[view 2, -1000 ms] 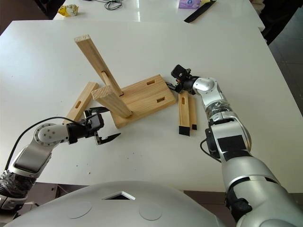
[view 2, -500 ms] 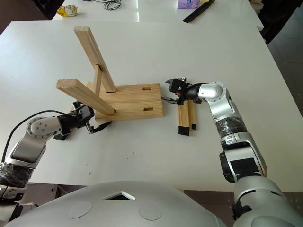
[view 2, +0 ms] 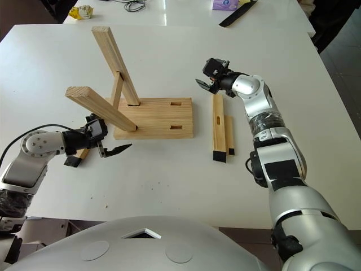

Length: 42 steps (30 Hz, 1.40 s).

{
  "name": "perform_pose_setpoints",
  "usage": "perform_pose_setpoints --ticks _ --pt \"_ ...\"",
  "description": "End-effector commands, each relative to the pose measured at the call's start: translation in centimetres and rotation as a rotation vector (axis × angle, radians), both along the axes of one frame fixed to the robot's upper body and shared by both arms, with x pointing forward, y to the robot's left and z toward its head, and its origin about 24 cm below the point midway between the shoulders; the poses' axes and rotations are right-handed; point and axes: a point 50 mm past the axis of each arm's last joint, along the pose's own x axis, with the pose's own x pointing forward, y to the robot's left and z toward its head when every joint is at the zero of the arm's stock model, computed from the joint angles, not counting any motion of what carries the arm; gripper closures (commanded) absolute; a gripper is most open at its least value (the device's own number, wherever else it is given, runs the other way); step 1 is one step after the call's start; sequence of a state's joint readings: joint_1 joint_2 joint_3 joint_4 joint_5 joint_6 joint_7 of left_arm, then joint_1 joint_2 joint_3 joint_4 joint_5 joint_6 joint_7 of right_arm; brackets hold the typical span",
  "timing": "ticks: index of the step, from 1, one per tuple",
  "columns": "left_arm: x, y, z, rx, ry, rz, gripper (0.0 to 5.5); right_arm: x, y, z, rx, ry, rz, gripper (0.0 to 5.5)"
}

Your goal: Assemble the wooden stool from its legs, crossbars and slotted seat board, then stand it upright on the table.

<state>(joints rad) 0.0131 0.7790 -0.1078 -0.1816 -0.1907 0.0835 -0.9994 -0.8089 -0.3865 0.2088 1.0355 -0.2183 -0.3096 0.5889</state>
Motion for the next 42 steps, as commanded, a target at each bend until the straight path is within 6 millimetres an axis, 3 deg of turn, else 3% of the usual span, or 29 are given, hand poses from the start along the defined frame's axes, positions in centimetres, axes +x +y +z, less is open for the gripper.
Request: perform_pose_setpoints --ticks 1,5,12,18,23,27,34,42 --pt "-0.6 1.0 1.3 0.049 0.048 -0.051 0.1 -0.2 -0.3 -1.1 -0.01 0.016 -0.026 1.85" --pt "-1.0 1.6 0.6 0.132 0.069 -0.046 0.1 -0.5 -1.1 -2.0 0.019 0.041 -0.068 1.85" --pt "-3.1 0.4 -3.3 0.23 0.137 0.102 0.1 -0.4 -0.7 -1.9 0.051 0.029 -0.075 1.85" --pt "-3.2 0.1 -3.9 0.241 0.142 0.243 0.1 -0.5 0.4 -2.2 0.118 0.055 -0.043 1.85" --pt "-1.8 0.3 -3.5 0.233 0.087 0.28 0.1 -2.9 1.4 -5.0 0.102 0.18 0.129 1.85" --pt "-0.7 0.4 -3.4 0.228 0.048 0.302 0.1 -4.2 1.3 -6.0 0.083 0.228 0.225 1.85" --pt "1.1 0.9 -3.4 0.212 -0.026 0.341 0.1 -6.6 0.8 -5.9 0.056 0.256 0.408 1.85" --pt "1.1 -0.1 -4.4 0.18 -0.052 0.302 0.1 -10.5 2.3 -4.9 0.075 0.285 0.576 1.85"
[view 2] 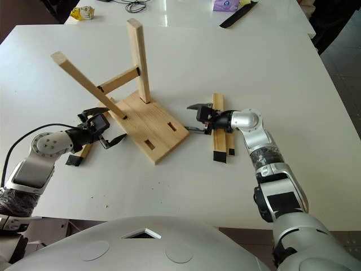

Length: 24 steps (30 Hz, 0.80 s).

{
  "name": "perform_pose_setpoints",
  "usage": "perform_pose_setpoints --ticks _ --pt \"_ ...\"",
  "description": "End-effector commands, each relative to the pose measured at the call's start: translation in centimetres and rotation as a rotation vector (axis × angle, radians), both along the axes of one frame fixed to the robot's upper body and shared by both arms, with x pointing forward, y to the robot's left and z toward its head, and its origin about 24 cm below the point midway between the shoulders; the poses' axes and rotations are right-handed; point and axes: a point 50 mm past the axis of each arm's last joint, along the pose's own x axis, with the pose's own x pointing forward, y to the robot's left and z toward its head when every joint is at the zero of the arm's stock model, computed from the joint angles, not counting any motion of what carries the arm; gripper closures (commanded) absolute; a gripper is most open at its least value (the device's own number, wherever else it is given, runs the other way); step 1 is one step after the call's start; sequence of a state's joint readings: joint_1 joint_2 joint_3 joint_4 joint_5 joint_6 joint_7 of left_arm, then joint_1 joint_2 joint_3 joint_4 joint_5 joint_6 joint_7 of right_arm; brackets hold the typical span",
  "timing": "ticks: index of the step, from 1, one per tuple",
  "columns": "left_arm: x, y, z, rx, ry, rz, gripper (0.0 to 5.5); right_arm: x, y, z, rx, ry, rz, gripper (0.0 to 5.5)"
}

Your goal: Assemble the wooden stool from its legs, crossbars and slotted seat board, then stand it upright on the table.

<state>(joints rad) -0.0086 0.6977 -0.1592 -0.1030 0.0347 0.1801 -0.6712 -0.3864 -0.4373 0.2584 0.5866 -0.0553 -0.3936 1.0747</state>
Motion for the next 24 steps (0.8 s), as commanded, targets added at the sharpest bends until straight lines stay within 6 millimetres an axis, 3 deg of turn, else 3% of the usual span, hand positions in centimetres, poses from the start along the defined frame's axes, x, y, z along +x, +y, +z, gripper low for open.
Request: perform_pose_setpoints --ticks 1,15,19,24 --pt "-0.5 -1.0 -1.8 0.011 0.045 -0.03 0.1 -1.8 1.2 0.4 0.002 0.038 0.073 1.85" --pt "-0.1 -3.9 -2.3 -0.047 0.023 -0.104 0.1 -2.3 3.1 3.2 0.066 -0.013 0.055 1.85" --pt "-0.1 -3.4 -1.7 -0.056 0.01 -0.093 0.1 -2.1 1.1 4.6 0.035 -0.031 -0.018 1.85" --pt "-0.2 -1.2 -0.7 -0.05 -0.019 -0.011 0.1 -2.6 -2.2 9.5 0.129 -0.108 -0.198 1.85"
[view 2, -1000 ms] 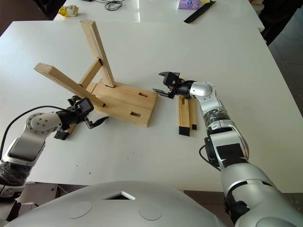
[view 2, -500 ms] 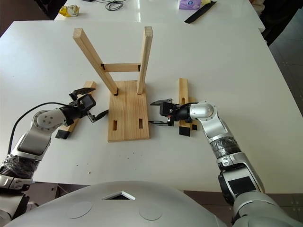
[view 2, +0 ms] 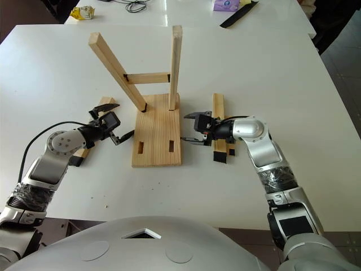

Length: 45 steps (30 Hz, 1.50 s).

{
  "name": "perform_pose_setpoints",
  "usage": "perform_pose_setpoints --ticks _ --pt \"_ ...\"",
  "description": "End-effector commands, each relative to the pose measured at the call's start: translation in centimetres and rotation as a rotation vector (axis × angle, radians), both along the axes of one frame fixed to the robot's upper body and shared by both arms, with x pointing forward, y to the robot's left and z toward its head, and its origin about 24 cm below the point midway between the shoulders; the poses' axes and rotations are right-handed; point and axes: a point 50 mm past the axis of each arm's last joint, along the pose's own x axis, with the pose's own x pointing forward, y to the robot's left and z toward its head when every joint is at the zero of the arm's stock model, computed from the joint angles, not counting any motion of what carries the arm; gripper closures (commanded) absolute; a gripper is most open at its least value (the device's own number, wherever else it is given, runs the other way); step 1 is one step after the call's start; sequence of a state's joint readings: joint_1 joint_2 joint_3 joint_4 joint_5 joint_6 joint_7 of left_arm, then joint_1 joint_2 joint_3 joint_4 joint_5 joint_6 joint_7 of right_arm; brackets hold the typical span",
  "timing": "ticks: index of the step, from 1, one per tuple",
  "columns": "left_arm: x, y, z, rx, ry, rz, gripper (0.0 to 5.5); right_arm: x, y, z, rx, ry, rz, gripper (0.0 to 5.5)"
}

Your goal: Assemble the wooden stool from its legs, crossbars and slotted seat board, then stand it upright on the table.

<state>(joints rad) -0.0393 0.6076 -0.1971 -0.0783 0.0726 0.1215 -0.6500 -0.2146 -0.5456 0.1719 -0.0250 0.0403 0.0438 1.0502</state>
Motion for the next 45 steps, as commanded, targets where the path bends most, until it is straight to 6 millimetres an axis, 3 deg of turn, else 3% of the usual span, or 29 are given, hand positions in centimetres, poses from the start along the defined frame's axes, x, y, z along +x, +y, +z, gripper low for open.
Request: perform_pose_setpoints --ticks 1,4,6,8,13,16,22,35,45 --pt "-0.8 1.5 -0.1 0.008 0.03 0.051 0.1 -0.5 -2.4 4.8 0.121 -0.09 -0.152 1.85" --pt "-0.8 2.2 0.3 0.001 0.012 0.098 0.1 -0.6 -4.5 7.9 0.255 -0.189 -0.443 1.85" --pt "-0.6 2.5 0.5 -0.006 -0.004 0.134 0.1 -1.5 -5.6 8.3 0.244 -0.129 -0.567 1.85" --pt "-0.7 2.8 0.5 -0.013 -0.018 0.171 0.1 -2.7 -6.2 7.8 0.255 0.056 -0.555 1.85" --pt "-1.2 2.2 0.4 -0.047 -0.046 0.223 0.1 -5.5 -7.3 2.7 0.02 0.424 -0.717 1.85" --pt "-1.4 2.0 0.4 -0.052 -0.057 0.236 0.1 -6.0 -7.5 1.3 -0.057 0.516 -0.847 1.85" --pt "-1.3 1.7 0.5 -0.055 -0.067 0.241 0.1 -5.2 -8.4 0.9 -0.094 0.575 -1.039 1.85" --pt "-1.6 1.1 0.3 -0.061 -0.062 0.233 0.1 -4.9 -6.7 0.2 -0.072 0.618 -1.101 1.85" --pt "-1.7 0.8 0.1 -0.06 -0.058 0.227 0.1 -5.0 -4.9 0.2 -0.081 0.604 -1.048 1.85"
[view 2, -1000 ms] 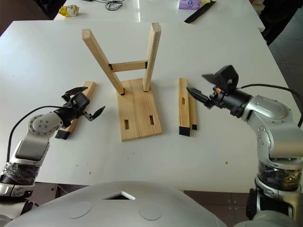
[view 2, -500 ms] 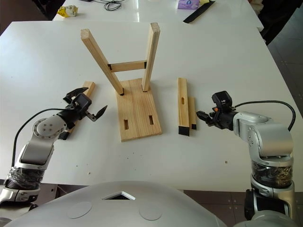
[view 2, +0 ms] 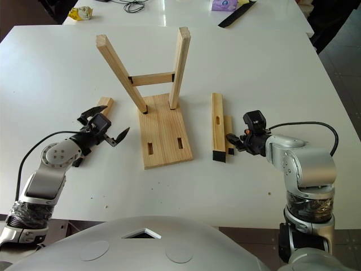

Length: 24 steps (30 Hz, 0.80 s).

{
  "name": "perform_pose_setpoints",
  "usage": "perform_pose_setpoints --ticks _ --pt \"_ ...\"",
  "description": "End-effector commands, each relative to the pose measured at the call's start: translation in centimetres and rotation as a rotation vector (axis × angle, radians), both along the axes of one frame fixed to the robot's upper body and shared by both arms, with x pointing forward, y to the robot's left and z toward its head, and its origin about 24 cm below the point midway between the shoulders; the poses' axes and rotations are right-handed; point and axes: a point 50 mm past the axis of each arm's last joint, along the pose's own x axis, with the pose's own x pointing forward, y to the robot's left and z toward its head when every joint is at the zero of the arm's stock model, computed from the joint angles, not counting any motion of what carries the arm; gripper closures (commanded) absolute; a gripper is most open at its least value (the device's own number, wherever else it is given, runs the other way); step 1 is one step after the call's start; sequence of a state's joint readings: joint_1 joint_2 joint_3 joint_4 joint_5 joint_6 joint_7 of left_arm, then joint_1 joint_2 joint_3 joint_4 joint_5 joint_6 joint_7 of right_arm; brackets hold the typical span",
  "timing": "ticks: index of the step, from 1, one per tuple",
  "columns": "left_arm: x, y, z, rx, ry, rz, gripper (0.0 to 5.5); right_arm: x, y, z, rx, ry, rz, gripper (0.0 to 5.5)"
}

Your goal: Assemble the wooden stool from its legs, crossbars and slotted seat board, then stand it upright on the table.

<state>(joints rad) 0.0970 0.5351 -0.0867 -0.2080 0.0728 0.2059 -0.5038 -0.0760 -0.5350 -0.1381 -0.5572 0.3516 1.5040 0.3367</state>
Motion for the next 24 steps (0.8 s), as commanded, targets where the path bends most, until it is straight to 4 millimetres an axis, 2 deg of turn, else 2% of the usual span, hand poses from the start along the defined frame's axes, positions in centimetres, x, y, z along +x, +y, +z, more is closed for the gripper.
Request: perform_pose_setpoints --ticks 1,17,24 --pt "0.0 -0.3 -0.1 0.011 0.003 -0.003 0.1 0.0 0.8 0.1 0.002 -0.002 0.027 1.85" --pt "-0.1 -0.5 -0.3 0.009 0.015 -0.004 0.1 -1.3 0.8 -2.0 -0.029 0.074 0.027 1.85" --pt "-0.1 -0.6 -0.2 0.003 0.015 -0.003 0.1 -1.7 0.2 -3.0 -0.053 0.091 0.019 2.84"
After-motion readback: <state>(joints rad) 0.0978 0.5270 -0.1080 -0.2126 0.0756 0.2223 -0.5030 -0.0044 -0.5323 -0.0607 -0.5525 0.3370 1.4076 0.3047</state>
